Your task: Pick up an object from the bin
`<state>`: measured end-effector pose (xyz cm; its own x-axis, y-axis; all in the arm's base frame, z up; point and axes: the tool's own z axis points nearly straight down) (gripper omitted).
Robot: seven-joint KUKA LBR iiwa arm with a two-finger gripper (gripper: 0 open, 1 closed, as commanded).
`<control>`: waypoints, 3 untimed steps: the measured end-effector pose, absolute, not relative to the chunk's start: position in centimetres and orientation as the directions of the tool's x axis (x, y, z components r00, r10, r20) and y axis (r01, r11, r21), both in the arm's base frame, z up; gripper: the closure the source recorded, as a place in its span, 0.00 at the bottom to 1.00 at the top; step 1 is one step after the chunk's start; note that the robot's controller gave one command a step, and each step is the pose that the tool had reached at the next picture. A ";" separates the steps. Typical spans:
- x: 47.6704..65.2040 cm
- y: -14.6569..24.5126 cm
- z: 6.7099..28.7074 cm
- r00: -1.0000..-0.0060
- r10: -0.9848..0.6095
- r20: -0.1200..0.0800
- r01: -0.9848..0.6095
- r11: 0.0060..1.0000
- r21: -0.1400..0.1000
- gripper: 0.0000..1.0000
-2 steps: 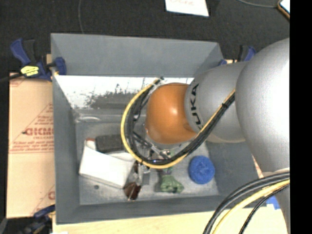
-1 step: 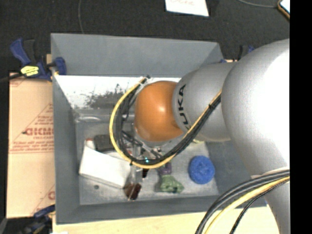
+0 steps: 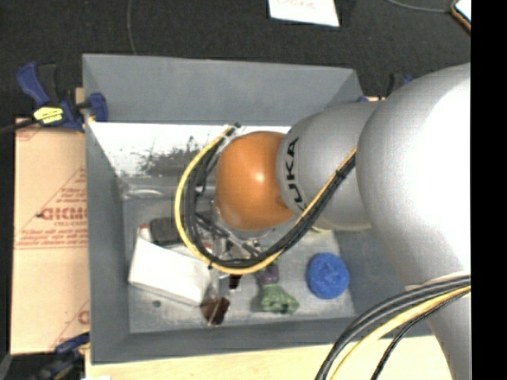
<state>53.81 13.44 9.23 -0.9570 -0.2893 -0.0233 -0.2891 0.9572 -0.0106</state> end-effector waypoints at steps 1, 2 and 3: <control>52.2 8.4 7.2 -0.968 -0.250 -0.033 -0.250 0.968 -0.010 0.00; 52.2 8.5 7.2 -0.967 -0.252 -0.033 -0.251 0.968 -0.010 0.00; 52.5 8.1 8.7 -0.964 -0.266 -0.020 -0.266 0.964 -0.008 0.00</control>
Offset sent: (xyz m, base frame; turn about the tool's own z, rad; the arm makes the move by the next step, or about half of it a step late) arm 0.0000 0.0000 0.0000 0.0000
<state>52.47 8.08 8.67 -0.9637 -0.2661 -0.0204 -0.2660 0.9639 -0.0081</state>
